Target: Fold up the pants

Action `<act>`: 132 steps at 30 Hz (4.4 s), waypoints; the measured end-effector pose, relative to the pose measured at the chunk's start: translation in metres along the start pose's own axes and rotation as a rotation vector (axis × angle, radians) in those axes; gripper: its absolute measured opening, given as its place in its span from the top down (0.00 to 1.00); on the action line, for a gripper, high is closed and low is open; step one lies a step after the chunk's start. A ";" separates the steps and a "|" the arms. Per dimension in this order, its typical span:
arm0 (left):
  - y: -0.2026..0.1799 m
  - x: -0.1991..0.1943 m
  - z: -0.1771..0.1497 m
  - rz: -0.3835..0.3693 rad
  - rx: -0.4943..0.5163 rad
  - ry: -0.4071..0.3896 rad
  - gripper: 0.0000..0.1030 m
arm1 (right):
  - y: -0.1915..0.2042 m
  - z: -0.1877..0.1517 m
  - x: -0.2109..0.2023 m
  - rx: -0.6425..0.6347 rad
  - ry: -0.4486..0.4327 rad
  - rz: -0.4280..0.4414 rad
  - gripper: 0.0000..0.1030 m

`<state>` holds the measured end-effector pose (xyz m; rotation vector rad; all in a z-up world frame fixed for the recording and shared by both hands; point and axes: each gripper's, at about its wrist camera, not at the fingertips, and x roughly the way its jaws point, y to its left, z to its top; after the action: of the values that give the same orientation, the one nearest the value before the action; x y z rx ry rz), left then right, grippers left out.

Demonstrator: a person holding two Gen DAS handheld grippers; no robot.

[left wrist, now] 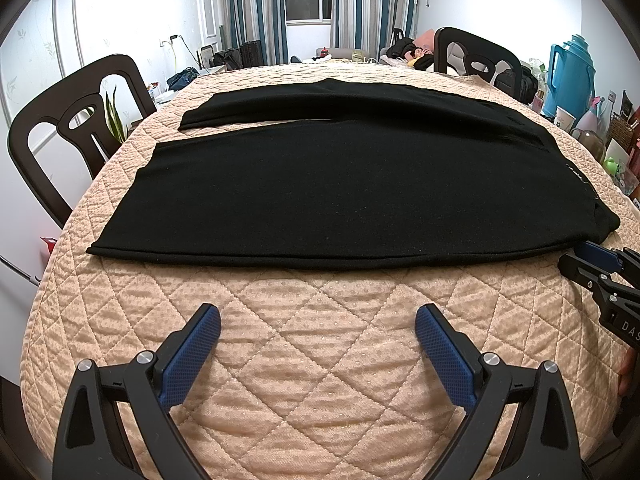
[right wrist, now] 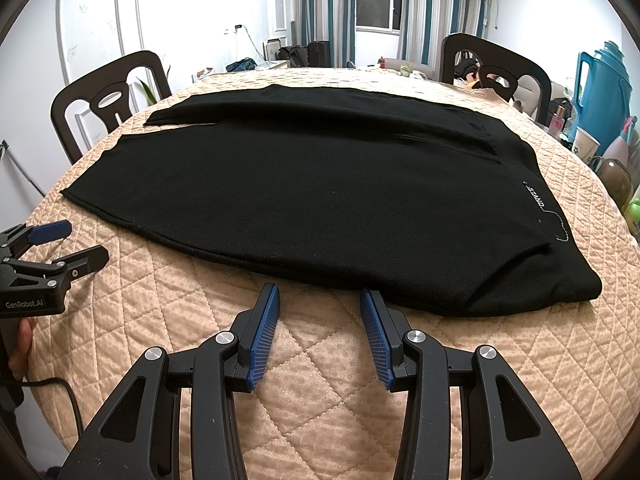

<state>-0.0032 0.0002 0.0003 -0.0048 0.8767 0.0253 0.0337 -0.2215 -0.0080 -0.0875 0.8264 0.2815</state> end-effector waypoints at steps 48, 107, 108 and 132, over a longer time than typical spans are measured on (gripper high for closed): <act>0.023 -0.007 -0.001 -0.095 -0.085 -0.002 0.01 | -0.094 -0.020 -0.027 0.298 -0.008 0.043 0.57; 0.140 -0.048 -0.030 -0.050 -0.455 -0.070 0.89 | -0.196 -0.083 -0.097 0.792 -0.094 0.102 0.80; 0.145 -0.052 -0.030 -0.026 -0.465 -0.080 0.87 | -0.196 -0.083 -0.101 0.783 -0.095 0.081 0.77; 0.102 -0.015 0.012 -0.039 -0.219 -0.110 0.52 | -0.175 -0.044 -0.108 0.459 -0.192 -0.164 0.72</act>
<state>-0.0059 0.1019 0.0198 -0.2233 0.7604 0.0840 -0.0183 -0.4211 0.0359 0.2967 0.6706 -0.0583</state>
